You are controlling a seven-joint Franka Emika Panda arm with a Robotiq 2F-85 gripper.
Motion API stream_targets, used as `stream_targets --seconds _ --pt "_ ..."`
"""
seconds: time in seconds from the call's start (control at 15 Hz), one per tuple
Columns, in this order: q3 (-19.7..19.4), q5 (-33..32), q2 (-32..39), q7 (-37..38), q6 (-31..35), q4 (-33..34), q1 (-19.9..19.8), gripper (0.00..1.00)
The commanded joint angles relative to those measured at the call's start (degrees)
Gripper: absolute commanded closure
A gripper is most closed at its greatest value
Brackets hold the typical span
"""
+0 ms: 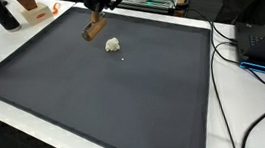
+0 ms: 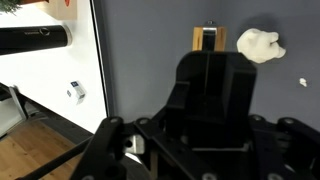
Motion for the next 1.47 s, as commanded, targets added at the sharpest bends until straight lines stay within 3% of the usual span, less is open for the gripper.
stream_targets --seconds 0.0,0.4,0.87,1.27,1.33,1.4 --pt "0.06 4.65 -7.44 -8.13 3.32 -4.74 -1.00 0.77" --pt "0.09 13.50 -14.25 -20.75 7.31 -7.05 -1.53 0.77" --pt "0.13 21.91 -18.81 -31.81 7.10 -7.96 -1.62 0.77" --pt "0.36 24.21 -21.42 -40.94 7.72 -8.93 -1.16 0.77" --pt "0.86 22.67 -18.70 -37.85 6.14 -6.53 -1.69 0.77" --pt "0.91 22.69 -18.83 -38.12 6.16 -6.51 -1.68 0.52"
